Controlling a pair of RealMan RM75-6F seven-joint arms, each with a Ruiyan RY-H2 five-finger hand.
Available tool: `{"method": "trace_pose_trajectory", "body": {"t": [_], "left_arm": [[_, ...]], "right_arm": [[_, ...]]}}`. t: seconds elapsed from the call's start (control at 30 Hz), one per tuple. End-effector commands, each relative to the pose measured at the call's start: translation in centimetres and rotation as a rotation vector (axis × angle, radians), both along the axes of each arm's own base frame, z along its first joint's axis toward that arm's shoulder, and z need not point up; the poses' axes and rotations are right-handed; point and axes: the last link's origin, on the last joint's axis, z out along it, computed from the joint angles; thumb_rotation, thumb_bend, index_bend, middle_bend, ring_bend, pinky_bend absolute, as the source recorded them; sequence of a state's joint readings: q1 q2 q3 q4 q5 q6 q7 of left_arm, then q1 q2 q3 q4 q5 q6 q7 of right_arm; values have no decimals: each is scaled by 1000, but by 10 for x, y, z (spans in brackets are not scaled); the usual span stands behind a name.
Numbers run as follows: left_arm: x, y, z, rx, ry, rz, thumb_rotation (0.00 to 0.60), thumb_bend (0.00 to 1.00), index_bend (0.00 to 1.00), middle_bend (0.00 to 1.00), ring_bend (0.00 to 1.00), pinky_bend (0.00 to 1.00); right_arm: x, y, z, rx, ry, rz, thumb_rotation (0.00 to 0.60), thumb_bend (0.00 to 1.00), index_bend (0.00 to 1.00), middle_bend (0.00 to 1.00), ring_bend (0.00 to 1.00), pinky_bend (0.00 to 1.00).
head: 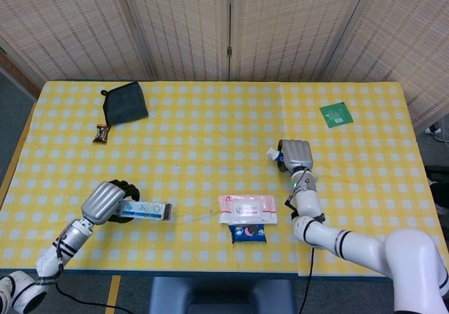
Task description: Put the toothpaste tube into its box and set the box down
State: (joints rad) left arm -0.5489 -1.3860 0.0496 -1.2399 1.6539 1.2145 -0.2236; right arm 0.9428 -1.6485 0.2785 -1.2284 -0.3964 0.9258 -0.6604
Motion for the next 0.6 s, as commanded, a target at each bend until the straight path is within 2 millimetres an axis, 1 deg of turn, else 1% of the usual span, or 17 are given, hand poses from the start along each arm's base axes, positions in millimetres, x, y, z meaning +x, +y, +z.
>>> {"method": "trace_pose_trajectory", "body": {"t": [0.03, 0.23, 0.4, 0.5, 0.6], "left_arm": [[-1, -1, 1, 2, 0, 7, 600, 169, 593, 541, 459, 510], [-4, -2, 1, 2, -4, 33, 600, 169, 593, 541, 459, 510], [-6, -5, 2, 1, -16, 52, 600, 169, 593, 541, 459, 510], [-7, -5, 1, 0, -15, 59, 600, 169, 593, 541, 459, 510], [-6, -6, 1, 0, -14, 62, 600, 169, 592, 541, 459, 510]], "right_arm": [[3, 1, 17, -10, -65, 28, 600, 505, 783, 671, 604, 752], [7, 8, 47, -52, -183, 63, 600, 510, 787, 677, 610, 769], [9, 16, 66, -55, -258, 75, 600, 509, 787, 677, 610, 777], [5, 20, 72, -65, -259, 87, 600, 510, 788, 678, 613, 782], [3, 21, 72, -66, -273, 84, 600, 509, 788, 680, 619, 792]]}}
